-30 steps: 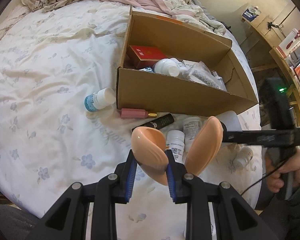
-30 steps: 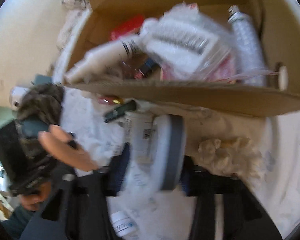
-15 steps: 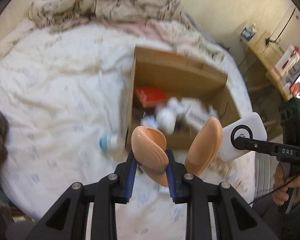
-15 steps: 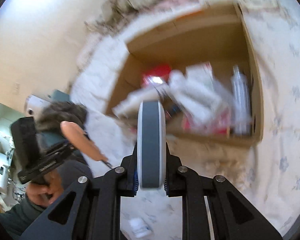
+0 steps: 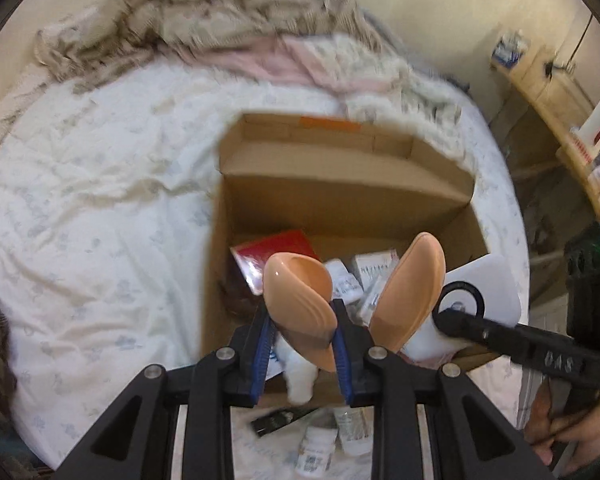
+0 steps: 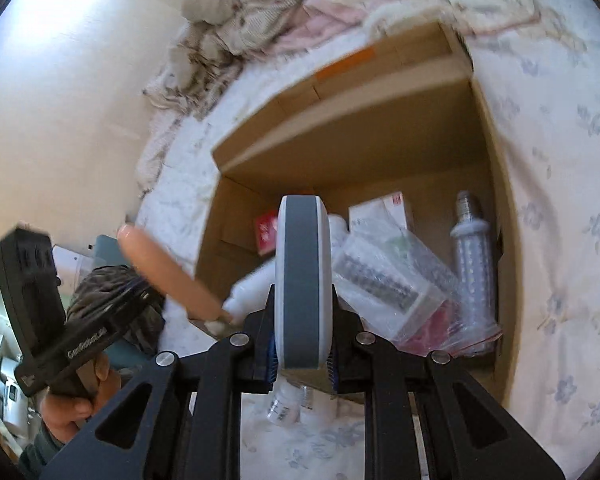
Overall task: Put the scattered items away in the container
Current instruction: 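Lower the pads and HP device into the box and open both grippers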
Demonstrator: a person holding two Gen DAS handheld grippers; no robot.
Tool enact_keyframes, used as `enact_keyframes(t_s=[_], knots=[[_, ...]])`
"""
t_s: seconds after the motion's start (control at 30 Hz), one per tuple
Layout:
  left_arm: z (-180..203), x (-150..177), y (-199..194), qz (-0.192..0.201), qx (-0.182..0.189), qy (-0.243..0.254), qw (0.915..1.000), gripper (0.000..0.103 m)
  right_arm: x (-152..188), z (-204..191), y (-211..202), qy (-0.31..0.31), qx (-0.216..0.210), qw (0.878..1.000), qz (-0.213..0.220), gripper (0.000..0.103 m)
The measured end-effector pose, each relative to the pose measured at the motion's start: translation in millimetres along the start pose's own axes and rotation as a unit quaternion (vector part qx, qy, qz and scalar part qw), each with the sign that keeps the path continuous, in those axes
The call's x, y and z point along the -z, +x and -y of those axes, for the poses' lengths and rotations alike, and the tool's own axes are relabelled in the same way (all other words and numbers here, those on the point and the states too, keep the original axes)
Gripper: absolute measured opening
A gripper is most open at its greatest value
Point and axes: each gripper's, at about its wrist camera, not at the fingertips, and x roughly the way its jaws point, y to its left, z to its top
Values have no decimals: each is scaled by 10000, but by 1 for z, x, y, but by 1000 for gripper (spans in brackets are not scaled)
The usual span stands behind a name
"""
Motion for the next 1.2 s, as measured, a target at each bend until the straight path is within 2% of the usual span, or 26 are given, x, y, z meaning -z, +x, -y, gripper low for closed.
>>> enact_keyframes(t_s=[0.13, 0.33, 0.53, 0.63, 0.67, 0.7, 0.77, 0.83, 0.9, 0.97, 1.03, 1.1, 1.17, 1.2], knots=[[15, -6, 35, -321, -154, 210, 9991, 28, 2, 3, 9, 61, 184, 9997, -127, 20], [31, -9, 69, -599, -353, 455, 9965, 28, -1, 9, 12, 72, 436, 9989, -175, 20], [35, -10, 75, -647, -552, 529, 9950, 31, 0, 4, 38, 43, 638, 9965, -546, 21], [32, -7, 71, -752, -309, 495, 9955, 37, -2, 0, 43, -15, 768, 9951, -620, 27], [31, -6, 69, -733, -243, 482, 9958, 44, -2, -2, 45, -49, 828, 9942, -681, 31], [30, -6, 65, -708, -220, 482, 9961, 51, 1, -2, 43, -39, 818, 9941, -706, 41], [25, -6, 56, -636, -300, 461, 9965, 61, 3, -5, 42, -64, 749, 9943, -756, 44], [18, -4, 41, -502, -161, 336, 9980, 66, 2, -11, 38, -229, 923, 9931, -684, 45], [10, -2, 25, -379, 6, 144, 9992, 66, -1, -23, 32, -665, 1541, 9847, -465, 49], [5, 1, 12, -284, -5, 61, 9996, 67, -2, -37, 21, -1026, 1889, 9765, -168, 49], [3, 5, -4, -148, -5, -9, 9999, 68, -1, -48, 7, -1235, 1975, 9724, 95, 50], [3, 9, -14, -59, 43, -43, 10000, 69, 0, -58, -6, -1431, 2214, 9638, 394, 55], [4, 12, -21, -28, 56, -34, 10000, 70, 3, -68, -16, -1657, 2675, 9465, 716, 57], [4, 17, -25, -24, 75, -28, 10000, 70, 5, -68, -21, -1698, 2721, 9440, 779, 57]])
